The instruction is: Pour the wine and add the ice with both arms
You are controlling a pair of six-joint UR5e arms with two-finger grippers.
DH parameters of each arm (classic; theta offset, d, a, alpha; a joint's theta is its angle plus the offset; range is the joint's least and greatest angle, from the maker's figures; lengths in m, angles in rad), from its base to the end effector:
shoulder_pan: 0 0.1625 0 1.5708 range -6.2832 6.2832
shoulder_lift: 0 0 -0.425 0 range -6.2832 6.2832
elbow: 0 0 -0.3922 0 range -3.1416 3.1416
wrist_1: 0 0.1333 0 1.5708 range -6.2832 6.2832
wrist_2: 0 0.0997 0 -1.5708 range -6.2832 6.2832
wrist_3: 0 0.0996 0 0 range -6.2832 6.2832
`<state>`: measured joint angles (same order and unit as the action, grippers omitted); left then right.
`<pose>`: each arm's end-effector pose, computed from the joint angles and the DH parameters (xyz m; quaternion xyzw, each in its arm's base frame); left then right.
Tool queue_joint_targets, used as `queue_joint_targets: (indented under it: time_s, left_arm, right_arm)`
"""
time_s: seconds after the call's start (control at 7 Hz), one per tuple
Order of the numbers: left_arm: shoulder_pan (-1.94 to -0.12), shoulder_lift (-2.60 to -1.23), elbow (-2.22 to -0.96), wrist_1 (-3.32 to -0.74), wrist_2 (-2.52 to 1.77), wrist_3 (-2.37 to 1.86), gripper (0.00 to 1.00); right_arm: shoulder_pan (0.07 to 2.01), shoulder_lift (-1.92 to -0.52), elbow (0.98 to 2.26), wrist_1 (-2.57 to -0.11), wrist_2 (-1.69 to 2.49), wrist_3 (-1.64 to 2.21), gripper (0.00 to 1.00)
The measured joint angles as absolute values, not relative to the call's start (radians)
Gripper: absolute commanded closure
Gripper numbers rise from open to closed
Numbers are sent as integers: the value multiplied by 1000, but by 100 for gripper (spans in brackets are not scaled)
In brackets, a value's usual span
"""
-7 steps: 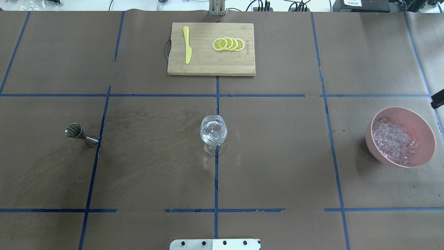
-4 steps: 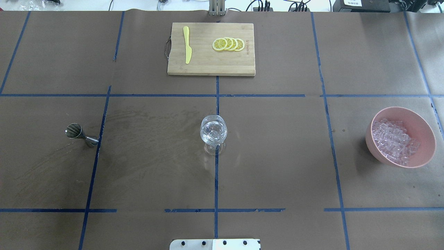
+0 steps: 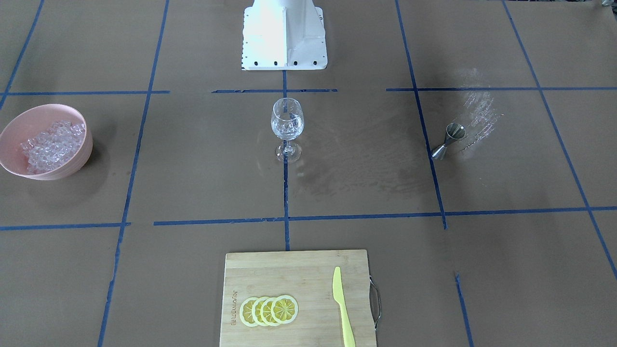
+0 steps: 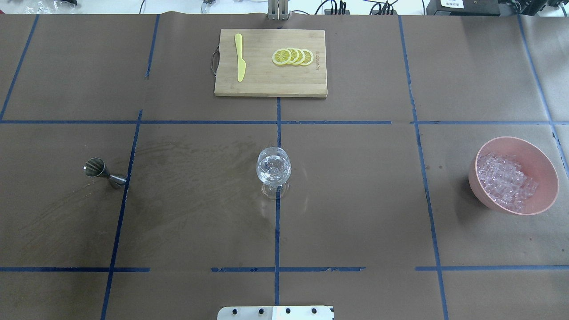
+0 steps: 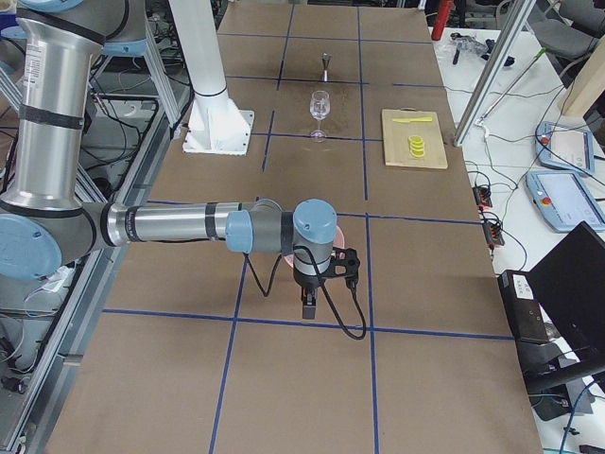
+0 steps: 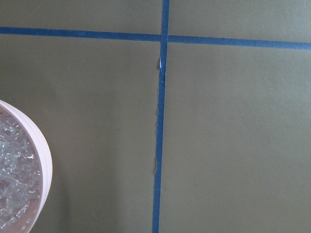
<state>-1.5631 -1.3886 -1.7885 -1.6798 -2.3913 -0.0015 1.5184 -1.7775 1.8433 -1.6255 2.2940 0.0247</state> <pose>-0.0572 -0.4238 0.6194 0.0644 0.3981 0.0316 0.9145 0.0461 -0.4076 0.6262 -0.0085 -0.3537 -0.0149 0.9352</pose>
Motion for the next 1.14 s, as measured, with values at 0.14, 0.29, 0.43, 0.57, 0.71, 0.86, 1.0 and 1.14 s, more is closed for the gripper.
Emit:
queue_joint_targets:
  time_s: [0.14,0.29,0.43,0.57,0.71,0.86,1.0,1.14]
  left_arm:
    - [-1563,-1388,-1789,-1680,-2391,-2,0]
    - [-1563,-1388,-1790,-1680,-2391,-2,0]
    - [-1563,-1388,-1790,-1680,-2391,-2,0]
    - [-1563,-1388,-1790,-1680,-2391,-2,0]
    - [-1563,-1388,-1791,-1680,-2391,-2,0]
    - [-1563,-1388,-1791,-1680,-2391,-2,0]
    - [-1563,-1388,-1791,-1680,-2391,-2,0]
    - [-1563,-1388,-1792,-1680,-2391,-2,0]
  right_arm:
    - [1519,-1795,1841,-1625,2294,21,0]
    - [1520,-1808,1840,-1623,2294,18,0]
    - [1520,-1811,1839,-1622,2295,19,0]
    - [1520,-1812,1841,-1622,2297,21,0]
    - [1520,-1812,1843,-1621,2299,22,0]
    - [1520,-1813,1843,-1621,2299,23,0]
    - [1520,-1813,1844,-1621,2300,23,0]
    - [1520,-1814,1844,-1621,2301,23,0]
